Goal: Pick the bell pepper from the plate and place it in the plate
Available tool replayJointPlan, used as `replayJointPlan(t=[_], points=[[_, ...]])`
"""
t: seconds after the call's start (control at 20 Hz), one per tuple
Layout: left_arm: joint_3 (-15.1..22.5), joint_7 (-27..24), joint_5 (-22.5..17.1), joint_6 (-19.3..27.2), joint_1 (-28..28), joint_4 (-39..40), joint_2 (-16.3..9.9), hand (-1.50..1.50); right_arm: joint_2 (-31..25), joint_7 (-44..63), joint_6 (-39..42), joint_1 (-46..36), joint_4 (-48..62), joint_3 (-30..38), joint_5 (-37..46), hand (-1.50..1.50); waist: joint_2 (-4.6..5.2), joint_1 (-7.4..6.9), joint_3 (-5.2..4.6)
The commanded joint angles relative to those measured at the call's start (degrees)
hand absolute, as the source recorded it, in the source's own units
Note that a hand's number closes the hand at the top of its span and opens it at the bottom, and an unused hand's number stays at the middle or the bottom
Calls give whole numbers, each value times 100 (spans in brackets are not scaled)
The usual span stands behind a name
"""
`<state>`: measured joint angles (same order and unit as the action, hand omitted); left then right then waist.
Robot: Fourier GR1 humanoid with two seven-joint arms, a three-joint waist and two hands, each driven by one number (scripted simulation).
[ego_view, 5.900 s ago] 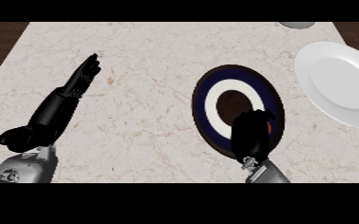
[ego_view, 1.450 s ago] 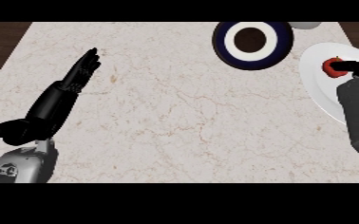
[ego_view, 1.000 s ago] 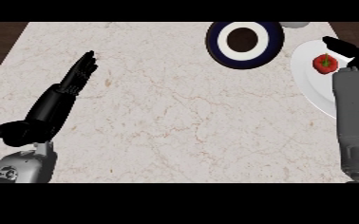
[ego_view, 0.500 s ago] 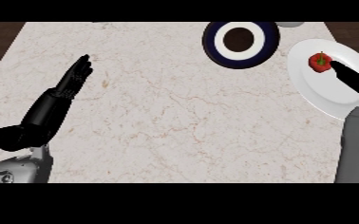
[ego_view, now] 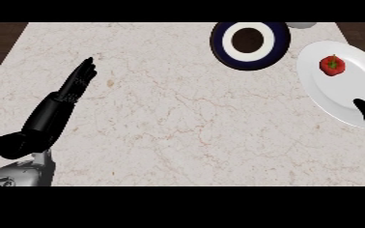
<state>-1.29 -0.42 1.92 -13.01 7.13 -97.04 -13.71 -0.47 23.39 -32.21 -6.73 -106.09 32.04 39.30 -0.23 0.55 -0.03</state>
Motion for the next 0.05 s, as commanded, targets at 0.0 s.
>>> replayJointPlan(t=[0.0], points=[[-111,176,-2,-37,284,-18,-21,0,45,268,-80,916,-824,-739,-253,-150,13,-21,3]])
